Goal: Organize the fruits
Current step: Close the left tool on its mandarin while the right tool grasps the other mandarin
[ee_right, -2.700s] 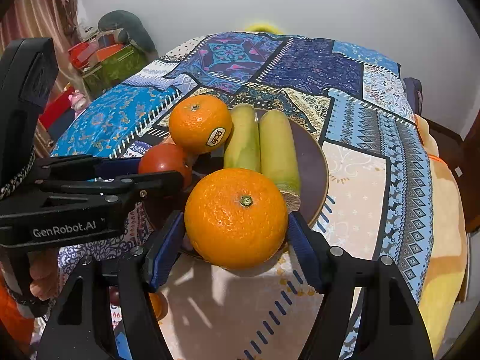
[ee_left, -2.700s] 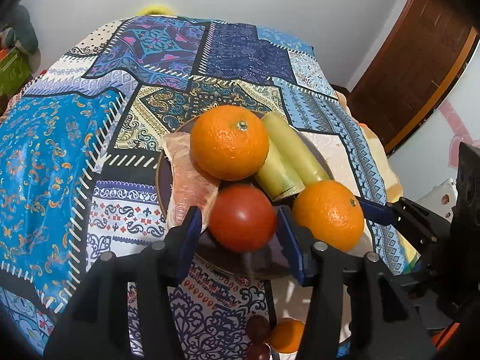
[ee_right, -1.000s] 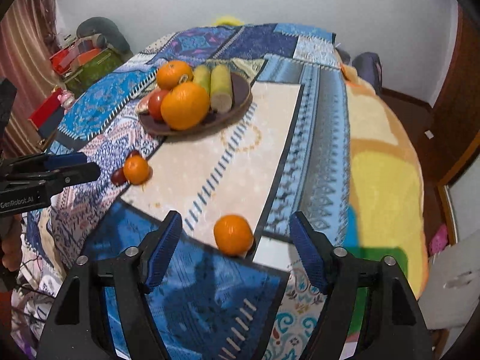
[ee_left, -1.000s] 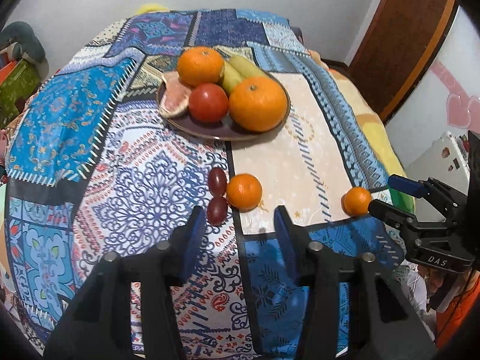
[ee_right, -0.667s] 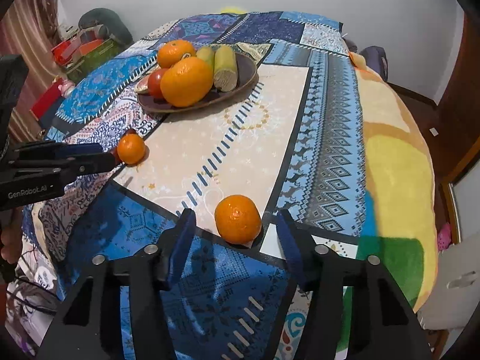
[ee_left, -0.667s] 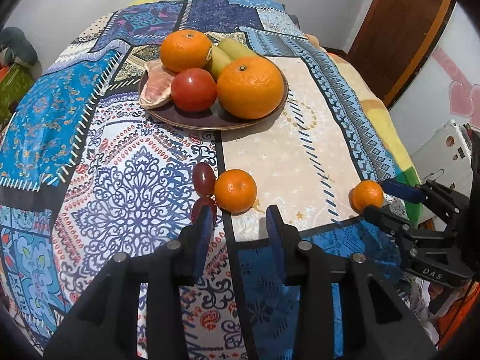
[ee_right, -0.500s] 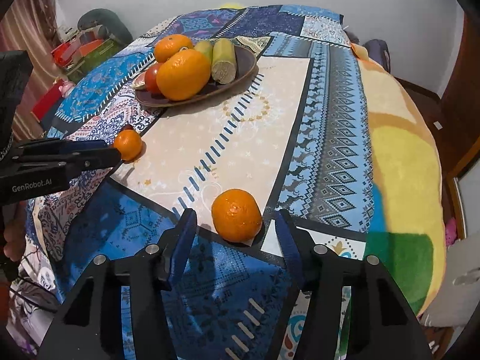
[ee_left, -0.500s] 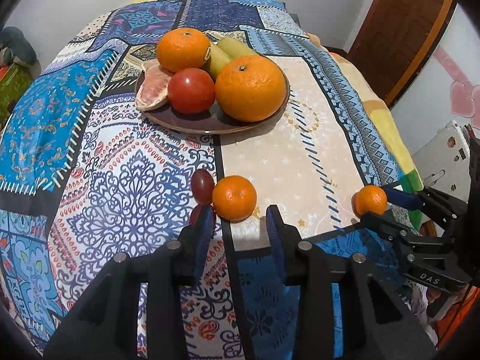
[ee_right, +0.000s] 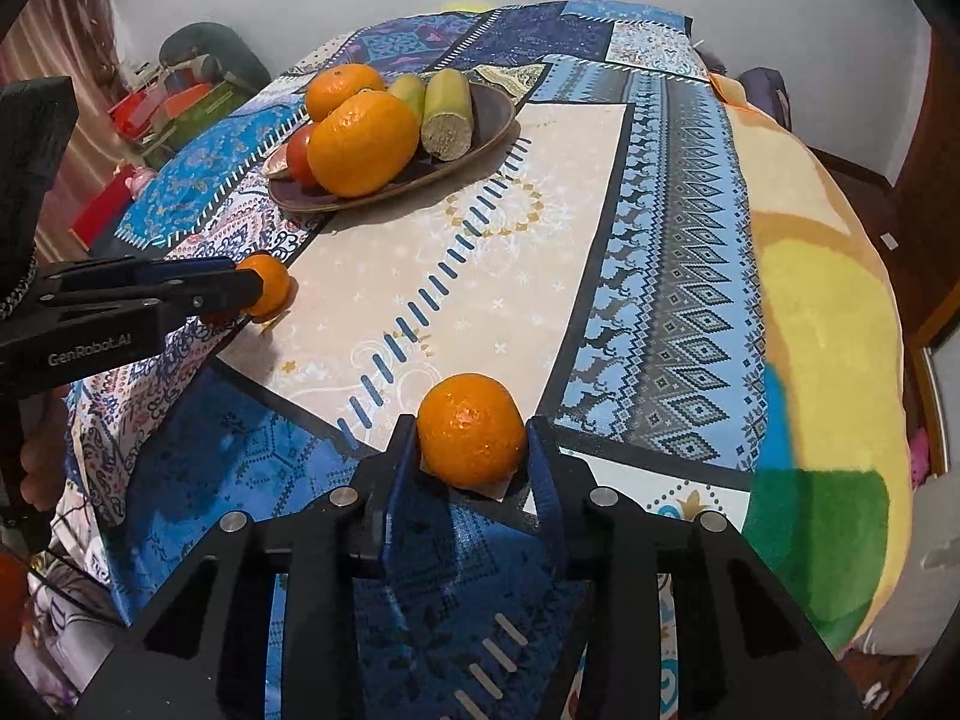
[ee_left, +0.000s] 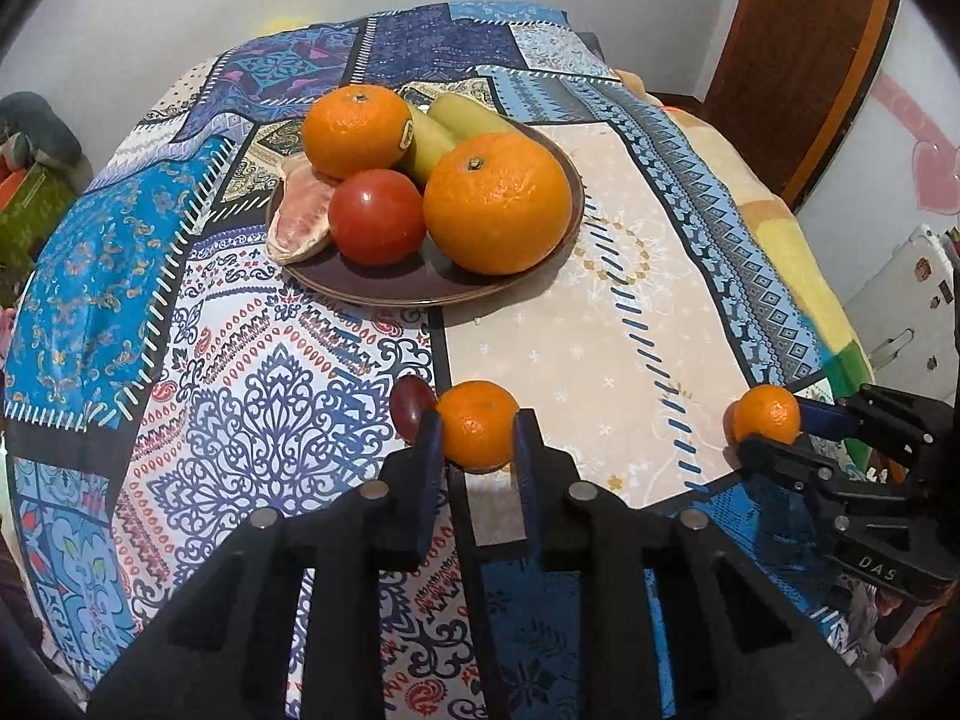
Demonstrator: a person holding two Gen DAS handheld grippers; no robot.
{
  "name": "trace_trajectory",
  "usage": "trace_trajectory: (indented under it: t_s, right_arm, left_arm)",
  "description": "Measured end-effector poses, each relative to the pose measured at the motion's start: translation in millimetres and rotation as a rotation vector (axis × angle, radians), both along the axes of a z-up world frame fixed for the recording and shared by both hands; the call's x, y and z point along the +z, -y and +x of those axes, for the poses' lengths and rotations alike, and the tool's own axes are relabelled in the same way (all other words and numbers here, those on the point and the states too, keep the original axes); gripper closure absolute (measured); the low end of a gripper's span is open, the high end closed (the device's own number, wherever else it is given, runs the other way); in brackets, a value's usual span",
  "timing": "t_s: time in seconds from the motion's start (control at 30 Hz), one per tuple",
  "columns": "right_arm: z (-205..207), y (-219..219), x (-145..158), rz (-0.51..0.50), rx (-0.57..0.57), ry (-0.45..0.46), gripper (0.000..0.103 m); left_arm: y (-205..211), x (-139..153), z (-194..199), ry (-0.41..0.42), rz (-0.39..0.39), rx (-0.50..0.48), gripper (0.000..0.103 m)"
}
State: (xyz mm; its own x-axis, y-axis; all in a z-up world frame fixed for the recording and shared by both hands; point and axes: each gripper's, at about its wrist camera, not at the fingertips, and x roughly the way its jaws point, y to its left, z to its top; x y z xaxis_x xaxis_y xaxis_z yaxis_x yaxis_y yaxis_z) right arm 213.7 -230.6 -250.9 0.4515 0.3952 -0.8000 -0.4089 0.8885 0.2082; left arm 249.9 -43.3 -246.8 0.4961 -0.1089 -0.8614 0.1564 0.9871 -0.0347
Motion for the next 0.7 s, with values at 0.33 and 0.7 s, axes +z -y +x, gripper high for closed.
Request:
trace_trajectory:
  t_s: [0.33, 0.7]
  right_arm:
    - [0.8, 2.2, 16.6, 0.016, -0.007, 0.038, 0.07]
    - [1.3, -1.0, 21.6, 0.027, -0.001, 0.047, 0.07]
  left_arm:
    - [-2.3, 10.8, -11.9, 0.012, -0.05, -0.032, 0.102]
    - [0.5, 0.8, -10.6, -0.027, -0.053, -0.039, 0.084]
